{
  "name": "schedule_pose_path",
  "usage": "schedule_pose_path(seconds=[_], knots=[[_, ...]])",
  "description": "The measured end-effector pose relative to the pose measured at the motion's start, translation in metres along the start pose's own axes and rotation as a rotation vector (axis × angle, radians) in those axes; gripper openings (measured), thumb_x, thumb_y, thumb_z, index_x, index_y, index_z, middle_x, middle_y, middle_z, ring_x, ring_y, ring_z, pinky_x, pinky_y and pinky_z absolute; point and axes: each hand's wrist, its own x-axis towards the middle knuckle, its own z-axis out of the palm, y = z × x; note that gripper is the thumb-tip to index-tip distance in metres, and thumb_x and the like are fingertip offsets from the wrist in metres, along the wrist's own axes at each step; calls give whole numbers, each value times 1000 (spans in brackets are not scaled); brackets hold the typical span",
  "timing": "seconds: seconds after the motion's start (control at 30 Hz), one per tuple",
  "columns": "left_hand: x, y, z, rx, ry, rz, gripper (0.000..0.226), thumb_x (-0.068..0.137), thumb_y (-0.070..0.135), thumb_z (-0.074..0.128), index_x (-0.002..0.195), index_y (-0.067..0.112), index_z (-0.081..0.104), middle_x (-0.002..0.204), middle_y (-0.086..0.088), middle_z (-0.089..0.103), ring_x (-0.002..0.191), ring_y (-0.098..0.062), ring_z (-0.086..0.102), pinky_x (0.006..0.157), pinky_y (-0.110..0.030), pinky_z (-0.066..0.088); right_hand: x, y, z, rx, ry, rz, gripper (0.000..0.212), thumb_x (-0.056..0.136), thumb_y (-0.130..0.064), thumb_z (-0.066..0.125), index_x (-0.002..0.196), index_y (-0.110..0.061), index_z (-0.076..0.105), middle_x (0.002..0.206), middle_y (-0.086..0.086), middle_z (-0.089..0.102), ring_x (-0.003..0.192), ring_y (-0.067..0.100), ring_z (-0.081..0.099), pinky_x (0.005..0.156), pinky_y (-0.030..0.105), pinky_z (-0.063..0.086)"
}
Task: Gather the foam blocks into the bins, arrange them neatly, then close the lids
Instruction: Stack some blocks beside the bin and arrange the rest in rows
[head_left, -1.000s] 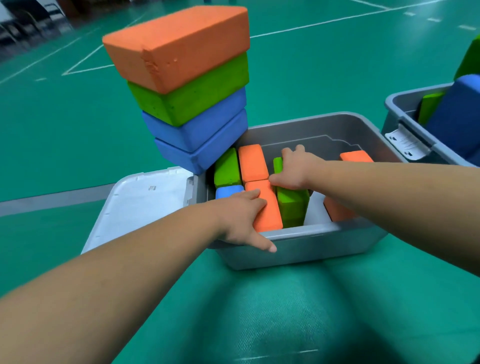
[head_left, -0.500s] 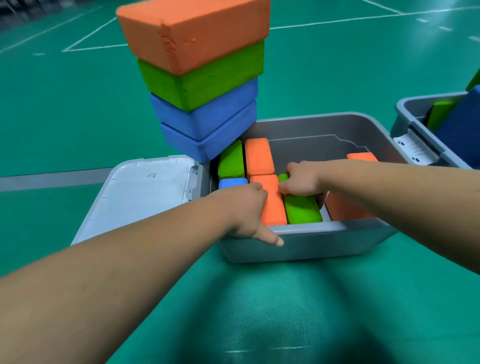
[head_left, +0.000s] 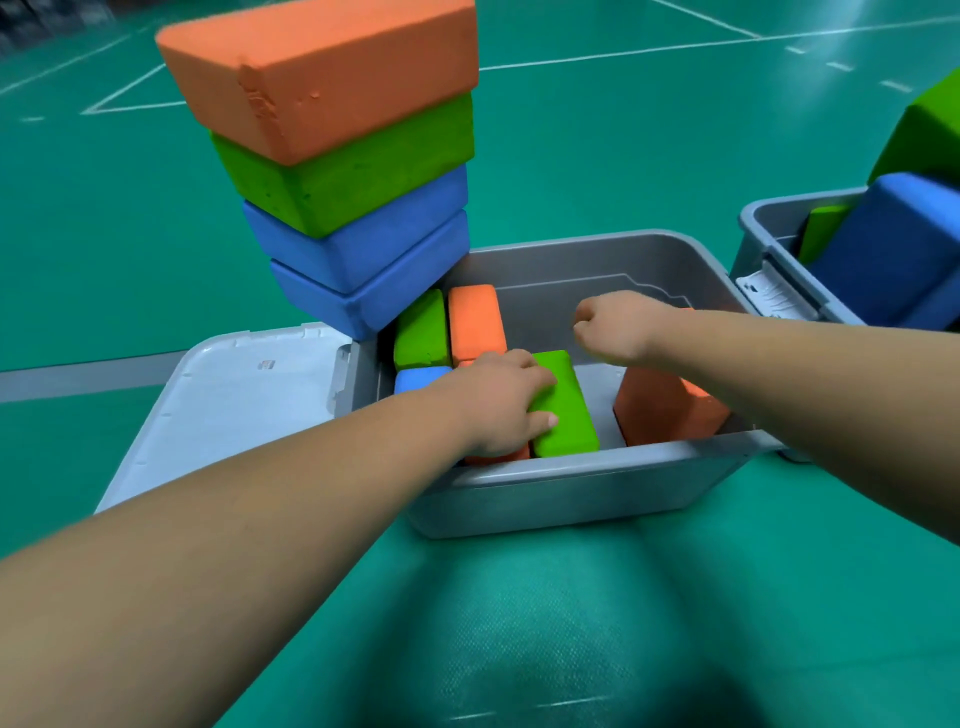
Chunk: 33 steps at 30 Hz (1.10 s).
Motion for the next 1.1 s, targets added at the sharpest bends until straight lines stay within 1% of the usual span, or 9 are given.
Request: schedule_pose_path(seconds=[0.07, 0.2, 0.33, 0.47, 0.53, 0.7, 0.87, 0.97, 1.1], knots=[[6, 9, 1, 19, -11, 3, 71, 96, 62, 57, 155, 27, 41, 159, -6, 37, 141, -35, 40, 116, -50, 38, 2, 24, -3, -49, 109, 53, 44, 94, -37, 43, 116, -11, 70, 122, 20, 65, 112, 39, 61, 96, 39, 51], [13, 23, -1, 51, -29, -8, 87, 86, 74, 62, 157, 31, 35, 157, -7, 35, 141, -36, 38, 115, -48, 39, 1, 64, 5, -104, 84, 256, 65, 90, -58, 57, 143, -21, 52, 143, 17, 43, 127, 47, 49, 105, 51, 45], [18, 29, -1, 97, -61, -17, 90, 82, 75, 66, 158, 45, 27, 156, -8, 30, 139, -37, 34, 113, -51, 40, -2, 86, 13, -53, 6, 247, 85, 86, -58, 67, 156, -22, 33, 154, 14, 33, 126, 44, 55, 105, 50, 49], [21, 32, -2, 136, -82, -48, 90, 80, 73, 69, 157, 49, 28, 153, -6, 29, 135, -38, 36, 109, -53, 44, -3, 89, 16, -107, -72, 226, 112, 76, -61, 72, 164, -30, 9, 166, 10, 16, 134, 45, 49, 107, 50, 48], [21, 32, -3, 122, -106, -65, 90, 81, 68, 72, 156, 50, 28, 156, -5, 24, 137, -39, 36, 110, -53, 44, -4, 87, 19, -84, -123, 220, 118, 74, -58, 71, 164, -32, 0, 169, 7, 5, 137, 46, 46, 108, 50, 46], [19, 31, -1, 119, -102, -15, 83, 82, 49, 76, 153, 49, 33, 151, -10, 26, 129, -39, 50, 103, -46, 49, -5, 77, 24, 27, 7, 175, 93, 77, -51, 70, 153, -19, 27, 156, 14, 25, 124, 45, 56, 102, 51, 50], [15, 28, -4, 134, -77, 18, 81, 82, 55, 75, 153, 49, 37, 153, -11, 29, 126, -36, 55, 95, -36, 48, -6, 60, -2, 101, 303, 120, 86, 72, -57, 67, 141, -15, 38, 137, 18, 41, 115, 47, 59, 98, 54, 51], [12, 26, -7, 145, -84, 23, 80, 84, 59, 72, 155, 51, 35, 158, -10, 28, 130, -36, 53, 100, -38, 46, -6, 44, -27, 190, 463, 74, 79, 75, -57, 65, 138, -16, 40, 130, 16, 46, 112, 45, 59, 98, 54, 51], [11, 19, -5, 114, -92, 44, 83, 85, 61, 71, 157, 50, 31, 163, -9, 26, 139, -36, 46, 114, -41, 41, -5, 21, -53, 360, 582, 88, 69, 76, -55, 64, 130, -16, 46, 127, 15, 48, 111, 42, 58, 99, 51, 49]])
